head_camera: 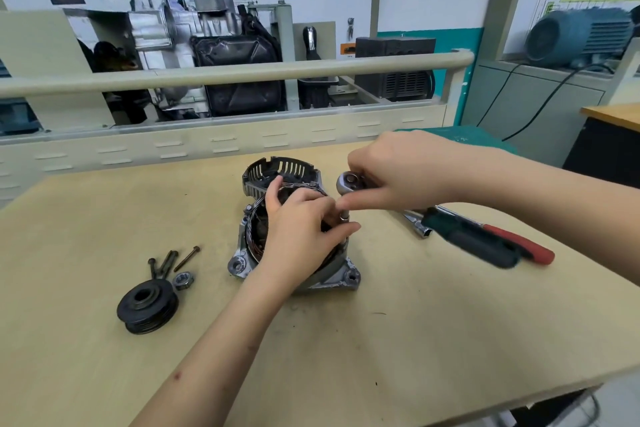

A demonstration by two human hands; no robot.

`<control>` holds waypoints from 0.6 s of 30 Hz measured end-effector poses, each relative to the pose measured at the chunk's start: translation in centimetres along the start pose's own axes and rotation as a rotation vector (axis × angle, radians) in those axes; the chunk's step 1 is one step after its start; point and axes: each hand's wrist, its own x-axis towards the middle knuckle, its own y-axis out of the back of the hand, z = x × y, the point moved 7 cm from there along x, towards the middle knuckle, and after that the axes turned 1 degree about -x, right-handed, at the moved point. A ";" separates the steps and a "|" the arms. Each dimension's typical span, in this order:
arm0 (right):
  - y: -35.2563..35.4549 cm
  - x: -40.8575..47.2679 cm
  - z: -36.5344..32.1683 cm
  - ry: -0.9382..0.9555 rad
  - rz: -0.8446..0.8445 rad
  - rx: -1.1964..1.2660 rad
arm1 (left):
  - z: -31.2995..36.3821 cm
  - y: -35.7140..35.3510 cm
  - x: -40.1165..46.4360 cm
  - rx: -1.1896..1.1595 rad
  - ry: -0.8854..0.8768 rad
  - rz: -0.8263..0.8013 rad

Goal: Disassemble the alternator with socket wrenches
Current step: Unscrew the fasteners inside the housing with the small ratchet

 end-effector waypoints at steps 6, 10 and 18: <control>-0.3 -0.1 -0.2 0.108 -0.105 0.202 | 0.1 -0.4 0.3 -0.065 -0.040 -0.138; -0.1 -0.1 -0.2 0.080 -0.085 0.116 | 0.3 -0.3 0.4 -0.048 -0.034 -0.120; -0.2 -0.3 0.1 0.069 -0.046 0.131 | 0.1 -0.3 0.5 -0.036 -0.027 -0.084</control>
